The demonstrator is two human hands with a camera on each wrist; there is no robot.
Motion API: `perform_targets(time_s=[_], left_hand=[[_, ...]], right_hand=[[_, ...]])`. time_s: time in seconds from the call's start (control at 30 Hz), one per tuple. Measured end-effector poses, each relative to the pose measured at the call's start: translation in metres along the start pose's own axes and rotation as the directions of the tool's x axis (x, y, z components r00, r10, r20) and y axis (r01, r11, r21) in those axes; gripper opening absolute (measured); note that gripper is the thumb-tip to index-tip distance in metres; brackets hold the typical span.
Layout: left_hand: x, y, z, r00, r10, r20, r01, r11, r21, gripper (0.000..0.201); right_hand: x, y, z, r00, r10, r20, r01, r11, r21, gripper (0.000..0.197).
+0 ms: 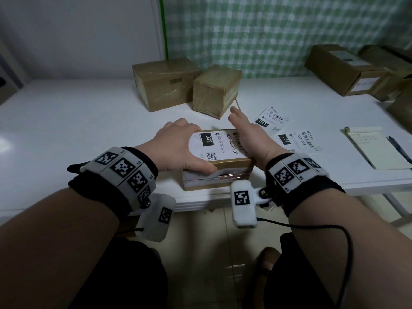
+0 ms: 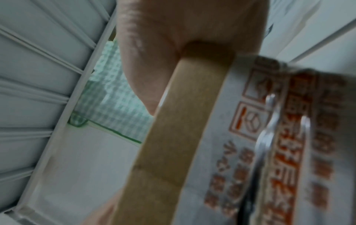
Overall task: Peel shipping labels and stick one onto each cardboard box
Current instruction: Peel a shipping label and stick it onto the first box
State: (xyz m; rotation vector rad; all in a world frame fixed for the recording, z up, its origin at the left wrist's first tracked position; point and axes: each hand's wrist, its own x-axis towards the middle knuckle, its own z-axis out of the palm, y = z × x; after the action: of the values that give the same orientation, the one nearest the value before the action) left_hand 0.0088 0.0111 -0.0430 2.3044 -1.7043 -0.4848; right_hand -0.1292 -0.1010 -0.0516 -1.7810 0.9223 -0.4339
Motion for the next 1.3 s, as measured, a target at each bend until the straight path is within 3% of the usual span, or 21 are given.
perform_targets(time_s=[0.2,0.3,0.5,0.6,0.8,1.0,1.1,1.17,1.23,1.3], left_hand=[[0.0,0.0,0.0,1.0,-0.005,0.0,0.005,1.0,-0.031,0.1],[0.001,-0.001,0.001,1.0,0.0,-0.002,-0.001,0.999,-0.042,0.098],[0.001,-0.001,0.001,1.0,0.008,-0.007,-0.008,0.999,-0.04,0.093],[0.0,-0.001,0.0,1.0,0.005,0.0,-0.005,1.0,-0.023,0.092],[0.001,0.001,-0.003,0.999,0.005,0.036,-0.007,0.999,0.041,0.097],[0.002,0.003,-0.007,0.998,0.007,0.066,-0.014,0.995,0.096,0.096],[0.0,0.005,-0.006,0.999,0.002,0.045,-0.007,0.995,0.097,0.093],[-0.001,0.005,-0.005,1.0,-0.003,0.028,0.001,0.997,0.077,0.091],[-0.003,0.005,-0.003,1.0,-0.006,0.011,0.006,0.998,0.059,0.093],[-0.003,0.005,-0.001,1.0,-0.009,0.005,0.009,0.998,0.055,0.1]], right_hand=[[0.002,0.006,0.0,0.998,0.038,-0.042,-0.033,0.993,0.11,0.048],[0.003,0.012,0.0,0.99,0.123,-0.075,-0.106,0.974,0.202,0.058],[0.004,0.011,0.003,0.989,0.129,-0.072,-0.112,0.974,0.198,0.068],[0.002,0.005,0.004,0.996,0.083,-0.036,-0.079,0.991,0.106,0.079],[-0.007,0.004,-0.003,0.999,0.033,0.01,-0.033,0.999,-0.027,0.055],[-0.012,0.011,-0.008,0.999,-0.006,0.033,0.013,0.974,-0.225,0.057],[-0.01,0.008,-0.01,0.999,0.018,0.046,0.008,0.851,-0.526,0.061],[-0.009,0.003,-0.006,0.999,-0.001,-0.046,-0.028,0.788,-0.615,0.06],[-0.008,-0.002,0.006,0.989,-0.1,-0.112,-0.003,0.73,-0.684,0.058],[-0.008,-0.007,0.02,0.982,-0.168,-0.09,0.04,0.643,-0.765,0.059]])
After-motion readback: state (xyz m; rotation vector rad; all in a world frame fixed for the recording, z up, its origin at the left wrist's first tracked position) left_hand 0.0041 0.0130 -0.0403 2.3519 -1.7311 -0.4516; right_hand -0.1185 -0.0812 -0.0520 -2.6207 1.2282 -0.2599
